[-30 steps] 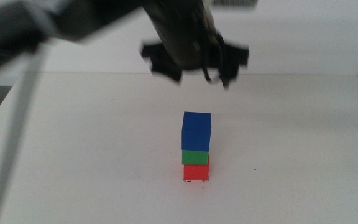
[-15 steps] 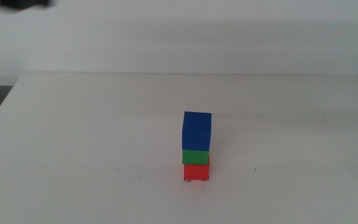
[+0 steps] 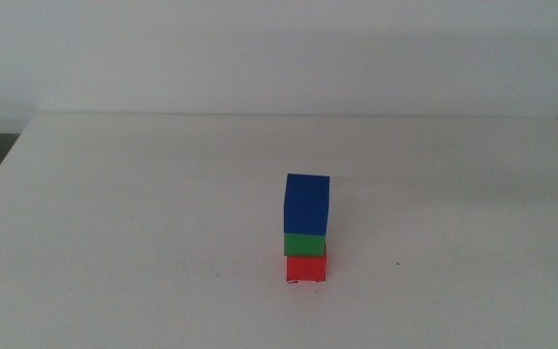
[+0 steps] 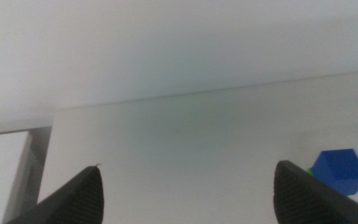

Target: Stack red cubes first, then green, then blue cubes in a specific spot.

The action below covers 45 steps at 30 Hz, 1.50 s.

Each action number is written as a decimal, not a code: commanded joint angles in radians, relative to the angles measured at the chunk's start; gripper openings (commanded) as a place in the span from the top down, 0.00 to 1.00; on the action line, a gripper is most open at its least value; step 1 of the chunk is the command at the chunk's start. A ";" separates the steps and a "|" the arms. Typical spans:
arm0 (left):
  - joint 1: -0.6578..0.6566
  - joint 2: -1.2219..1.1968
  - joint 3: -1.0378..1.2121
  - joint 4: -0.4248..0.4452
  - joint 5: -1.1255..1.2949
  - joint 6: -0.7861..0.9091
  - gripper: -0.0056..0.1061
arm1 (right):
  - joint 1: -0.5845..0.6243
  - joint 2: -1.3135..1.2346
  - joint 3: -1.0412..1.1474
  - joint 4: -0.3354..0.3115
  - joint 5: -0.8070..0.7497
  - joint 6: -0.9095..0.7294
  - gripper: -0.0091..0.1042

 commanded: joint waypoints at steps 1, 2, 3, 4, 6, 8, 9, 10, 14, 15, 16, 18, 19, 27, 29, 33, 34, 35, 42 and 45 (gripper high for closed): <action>0.001 -0.014 0.004 -0.025 -0.021 0.000 0.11 | -0.007 -0.003 0.005 -0.001 -0.010 -0.008 0.10; 0.001 -0.014 0.004 -0.025 -0.021 0.000 0.11 | -0.007 -0.003 0.005 -0.001 -0.010 -0.008 0.10; 0.001 -0.014 0.004 -0.025 -0.021 0.000 0.11 | -0.007 -0.003 0.005 -0.001 -0.010 -0.008 0.10; 0.001 -0.014 0.004 -0.025 -0.021 0.000 0.11 | -0.007 -0.003 0.005 -0.001 -0.010 -0.008 0.10; 0.001 -0.012 0.004 -0.025 -0.021 0.000 0.11 | -0.007 -0.003 0.005 -0.001 -0.010 -0.008 0.10; 0.001 -0.012 0.004 -0.023 -0.021 0.000 0.11 | -0.007 -0.003 0.005 -0.001 -0.010 -0.008 0.10; 0.001 -0.012 0.004 -0.018 -0.021 0.002 0.11 | -0.007 -0.003 0.005 -0.001 -0.010 -0.008 0.10; 0.001 -0.012 0.011 0.010 -0.021 0.002 0.11 | -0.007 -0.003 0.015 -0.007 -0.018 -0.006 0.10; 0.001 -0.037 0.118 0.092 -0.119 0.002 0.11 | -0.015 -0.033 0.128 0.050 -0.221 -0.004 0.10; 0.001 -0.060 0.175 0.089 -0.171 0.002 0.11 | -0.022 -0.045 0.190 0.071 -0.339 -0.004 0.10; 0.001 -0.094 0.244 0.074 -0.253 0.002 0.11 | -0.037 -0.058 0.262 0.093 -0.469 -0.004 0.10; 0.001 -0.163 0.385 0.032 -0.423 0.002 0.11 | -0.082 -0.086 0.416 0.186 -0.716 -0.004 0.10; 0.001 -0.213 0.466 0.015 -0.511 0.002 0.11 | -0.115 -0.107 0.499 0.234 -0.776 -0.004 0.10; 0.001 -0.495 0.908 -0.005 -0.819 0.005 0.11 | -0.454 -0.442 0.929 0.094 -0.756 -0.004 0.10; 0.001 -0.551 0.982 -0.006 -0.866 0.005 0.11 | -0.524 -0.535 0.984 0.090 -0.756 -0.004 0.10; 0.001 -0.635 1.080 -0.048 -0.903 0.005 0.11 | -0.642 -0.685 1.050 0.042 -0.735 -0.004 0.10; 0.001 -0.658 1.105 -0.054 -0.913 0.005 0.11 | -0.663 -0.718 1.062 0.041 -0.711 -0.004 0.10; 0.001 -0.681 1.128 -0.054 -0.925 0.005 0.11 | -0.680 -0.718 1.071 0.041 -0.691 -0.004 0.10; 0.001 -0.733 1.224 -0.052 -0.969 0.005 0.11 | -0.700 -0.718 1.083 0.040 -0.661 -0.004 0.10; 0.001 -0.733 1.224 -0.052 -0.926 0.006 0.11 | -0.700 -0.718 1.083 0.040 -0.678 -0.004 0.10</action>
